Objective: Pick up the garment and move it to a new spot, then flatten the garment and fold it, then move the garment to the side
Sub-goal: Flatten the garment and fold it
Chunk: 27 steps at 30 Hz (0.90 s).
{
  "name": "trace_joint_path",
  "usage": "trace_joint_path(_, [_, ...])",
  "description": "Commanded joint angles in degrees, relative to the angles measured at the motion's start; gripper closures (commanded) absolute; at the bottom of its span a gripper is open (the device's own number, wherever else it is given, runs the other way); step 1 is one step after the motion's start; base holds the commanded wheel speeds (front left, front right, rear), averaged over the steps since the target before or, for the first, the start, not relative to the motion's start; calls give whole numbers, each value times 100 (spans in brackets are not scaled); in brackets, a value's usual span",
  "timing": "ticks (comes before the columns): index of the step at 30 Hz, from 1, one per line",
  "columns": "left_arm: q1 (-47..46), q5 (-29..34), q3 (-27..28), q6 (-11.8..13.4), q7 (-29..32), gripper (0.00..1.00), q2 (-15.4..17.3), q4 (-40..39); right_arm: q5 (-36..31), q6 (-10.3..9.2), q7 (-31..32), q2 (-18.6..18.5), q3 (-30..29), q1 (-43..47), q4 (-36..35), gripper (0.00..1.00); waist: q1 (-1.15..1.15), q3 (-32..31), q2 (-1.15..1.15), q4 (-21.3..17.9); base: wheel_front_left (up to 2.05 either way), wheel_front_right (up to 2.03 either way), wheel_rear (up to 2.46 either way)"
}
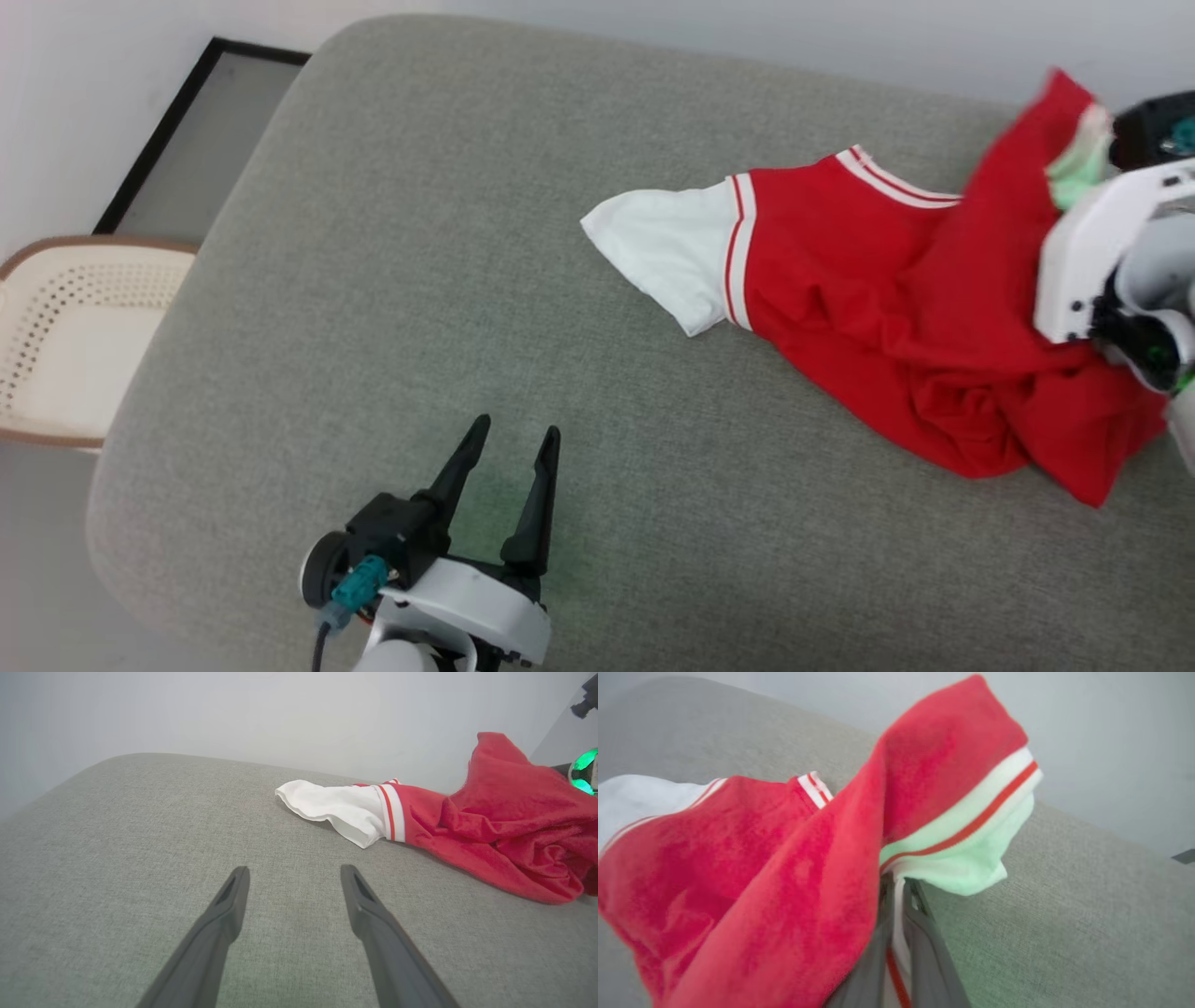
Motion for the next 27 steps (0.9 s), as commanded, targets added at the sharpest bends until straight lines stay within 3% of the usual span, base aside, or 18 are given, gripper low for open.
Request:
trace_joint_path(1, [79,46,53,-49,-1,0,-27,19,90,-6,-41,11,151,121,-301,100,0,-84,0,-94,0,0,0])
trace_joint_path(9, [92,137,212,-159,-1,0,-147,92,447,-6,487,21,1075,601,-1898,100,0,-135,0,-178,0,0,0])
trace_joint_path(15, [85,187,269,-241,-1,0,-295,164,402,-6,585,83,1443,837,-2197,100,0,-81,0,-147,0,0,0])
trace_joint_path(17, [108,209,311,-254,-1,0,-324,184,372,-6,527,114,1474,830,-2230,49,0,-89,0,-157,0,0,0])
trace_joint_path(18, [124,219,341,-265,-1,0,-335,191,351,-6,508,106,1479,796,-2258,0,0,-91,0,-170,0,0,0])
trace_joint_path(27, [240,326,537,-324,-1,0,-401,170,602,-6,876,-516,1177,610,-2983,0,0,-146,0,-312,0,0,0])
